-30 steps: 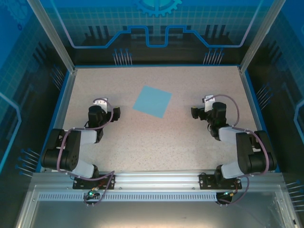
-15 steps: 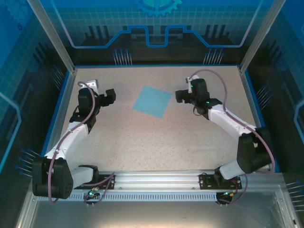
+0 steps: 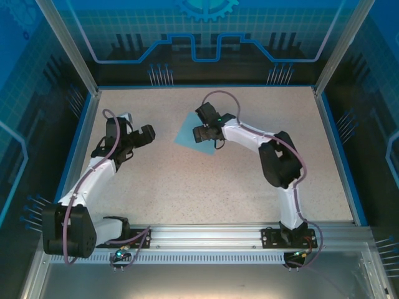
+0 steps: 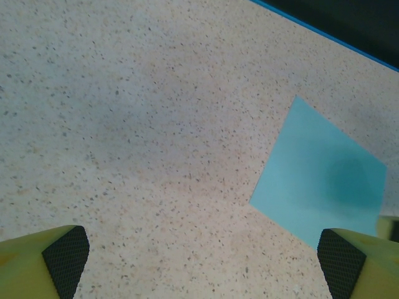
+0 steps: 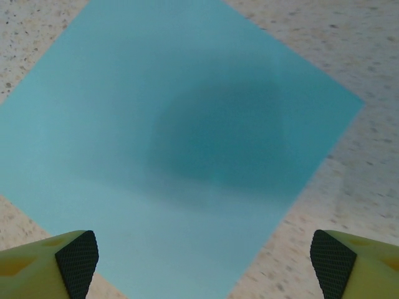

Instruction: Fold a paper plane with a square sheet of paper (pick it up from the middle)

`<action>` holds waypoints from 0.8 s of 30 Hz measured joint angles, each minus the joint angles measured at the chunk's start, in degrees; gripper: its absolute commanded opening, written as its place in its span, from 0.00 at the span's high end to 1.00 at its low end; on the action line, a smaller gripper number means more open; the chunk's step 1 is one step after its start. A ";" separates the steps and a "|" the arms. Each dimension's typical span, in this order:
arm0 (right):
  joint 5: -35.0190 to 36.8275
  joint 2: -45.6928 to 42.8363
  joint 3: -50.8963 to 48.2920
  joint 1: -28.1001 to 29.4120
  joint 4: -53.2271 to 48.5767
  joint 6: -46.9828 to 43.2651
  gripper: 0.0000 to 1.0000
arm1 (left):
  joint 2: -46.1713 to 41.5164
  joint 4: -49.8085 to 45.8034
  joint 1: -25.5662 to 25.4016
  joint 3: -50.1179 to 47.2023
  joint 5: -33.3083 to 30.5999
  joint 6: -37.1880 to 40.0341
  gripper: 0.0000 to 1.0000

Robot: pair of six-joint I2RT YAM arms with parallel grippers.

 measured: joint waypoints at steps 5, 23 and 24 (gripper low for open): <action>0.28 8.83 10.82 0.79 -4.22 0.79 0.10 | 0.63 -0.52 0.00 0.00 1.29 -0.96 0.02; -8.85 12.92 12.13 1.20 -6.82 -8.94 0.10 | 3.10 -0.85 0.00 0.90 1.68 -3.56 0.02; -9.81 11.28 9.38 1.33 -6.14 -10.03 0.10 | 3.30 -0.85 0.00 0.92 1.68 -3.58 0.01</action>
